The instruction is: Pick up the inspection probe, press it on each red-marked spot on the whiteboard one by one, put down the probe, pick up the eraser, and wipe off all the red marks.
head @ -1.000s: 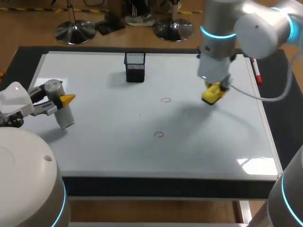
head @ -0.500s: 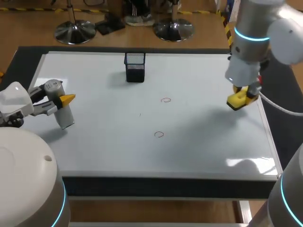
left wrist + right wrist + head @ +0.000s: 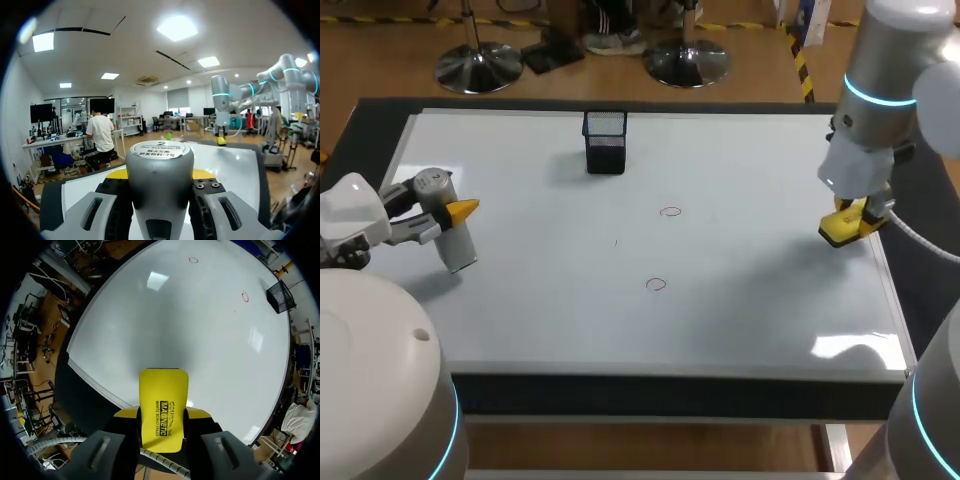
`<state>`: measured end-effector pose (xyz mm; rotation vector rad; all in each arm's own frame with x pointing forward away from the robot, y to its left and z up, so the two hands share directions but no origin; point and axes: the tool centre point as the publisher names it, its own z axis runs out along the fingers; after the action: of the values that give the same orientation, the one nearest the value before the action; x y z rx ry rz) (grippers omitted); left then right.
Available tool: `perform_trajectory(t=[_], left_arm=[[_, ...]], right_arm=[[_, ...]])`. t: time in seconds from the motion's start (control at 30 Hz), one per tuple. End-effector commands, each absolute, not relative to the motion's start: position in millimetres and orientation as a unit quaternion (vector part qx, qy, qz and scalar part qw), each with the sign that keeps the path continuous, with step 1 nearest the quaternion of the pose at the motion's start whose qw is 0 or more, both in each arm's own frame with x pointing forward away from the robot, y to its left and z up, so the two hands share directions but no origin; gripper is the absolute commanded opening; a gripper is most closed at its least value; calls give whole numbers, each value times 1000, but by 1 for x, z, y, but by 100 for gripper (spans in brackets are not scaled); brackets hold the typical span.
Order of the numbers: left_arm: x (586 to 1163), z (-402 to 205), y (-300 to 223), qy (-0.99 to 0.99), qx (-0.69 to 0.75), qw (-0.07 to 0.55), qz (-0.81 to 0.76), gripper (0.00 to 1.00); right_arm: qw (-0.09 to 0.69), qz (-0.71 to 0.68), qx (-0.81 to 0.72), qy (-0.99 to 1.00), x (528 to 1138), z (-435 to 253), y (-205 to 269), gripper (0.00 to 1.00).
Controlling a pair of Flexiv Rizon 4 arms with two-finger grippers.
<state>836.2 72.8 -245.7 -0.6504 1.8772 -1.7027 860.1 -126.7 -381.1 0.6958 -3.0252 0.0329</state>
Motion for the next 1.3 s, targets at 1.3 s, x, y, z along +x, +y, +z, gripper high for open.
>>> perform_trajectory(t=[1.3], left_arm=[[883,-223,-11,722,-90,154,-669,0]], right_arm=[[26,18,224,-974,864,-378,-121,0]])
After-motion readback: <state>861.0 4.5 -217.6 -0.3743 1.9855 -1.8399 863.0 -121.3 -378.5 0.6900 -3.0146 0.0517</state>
